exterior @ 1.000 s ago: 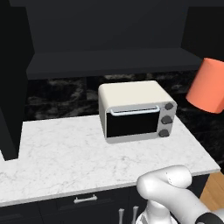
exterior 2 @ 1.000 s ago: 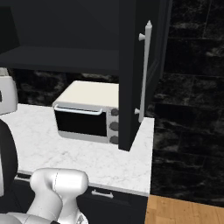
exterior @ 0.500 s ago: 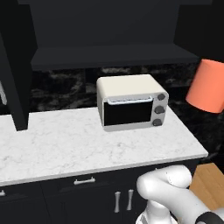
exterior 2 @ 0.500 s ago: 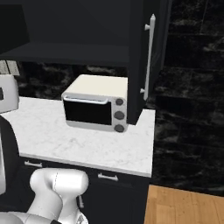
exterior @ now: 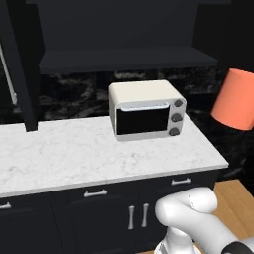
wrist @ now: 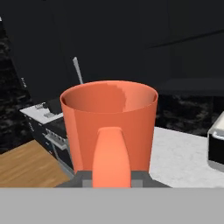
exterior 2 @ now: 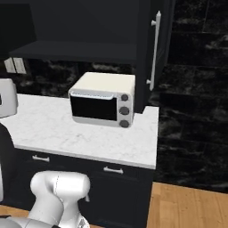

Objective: Gather all objects into one cabinet and sort the glasses and bowls to opposite sides.

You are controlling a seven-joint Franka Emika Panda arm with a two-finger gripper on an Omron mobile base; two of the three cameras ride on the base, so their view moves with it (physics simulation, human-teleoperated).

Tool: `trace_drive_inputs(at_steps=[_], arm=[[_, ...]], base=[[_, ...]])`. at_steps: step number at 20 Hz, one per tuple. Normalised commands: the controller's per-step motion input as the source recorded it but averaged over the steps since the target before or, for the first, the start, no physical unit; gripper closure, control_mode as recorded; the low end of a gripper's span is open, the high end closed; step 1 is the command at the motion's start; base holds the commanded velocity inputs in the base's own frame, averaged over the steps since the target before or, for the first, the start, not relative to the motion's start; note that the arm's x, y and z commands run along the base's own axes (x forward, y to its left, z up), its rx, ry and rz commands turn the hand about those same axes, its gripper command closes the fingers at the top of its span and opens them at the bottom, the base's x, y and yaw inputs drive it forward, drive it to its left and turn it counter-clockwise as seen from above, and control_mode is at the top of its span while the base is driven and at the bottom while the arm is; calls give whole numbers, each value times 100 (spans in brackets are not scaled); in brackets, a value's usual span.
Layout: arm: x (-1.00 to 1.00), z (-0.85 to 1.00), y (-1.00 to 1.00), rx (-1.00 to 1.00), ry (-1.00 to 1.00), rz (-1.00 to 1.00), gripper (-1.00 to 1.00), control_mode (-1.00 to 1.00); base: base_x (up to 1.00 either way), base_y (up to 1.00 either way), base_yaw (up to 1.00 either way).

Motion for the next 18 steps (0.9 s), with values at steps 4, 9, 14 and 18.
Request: trace_drive_inputs(at_steps=[4,9,14,18], arm=[[0,0,0,0,0,0,100,100],[0,0,0,0,0,0,100,100],[0,0,0,0,0,0,100,100],[0,0,0,0,0,0,100,100]], base=[[-5,52,0],[-9,76,7],[-46,47,14],[-84,29,21]])
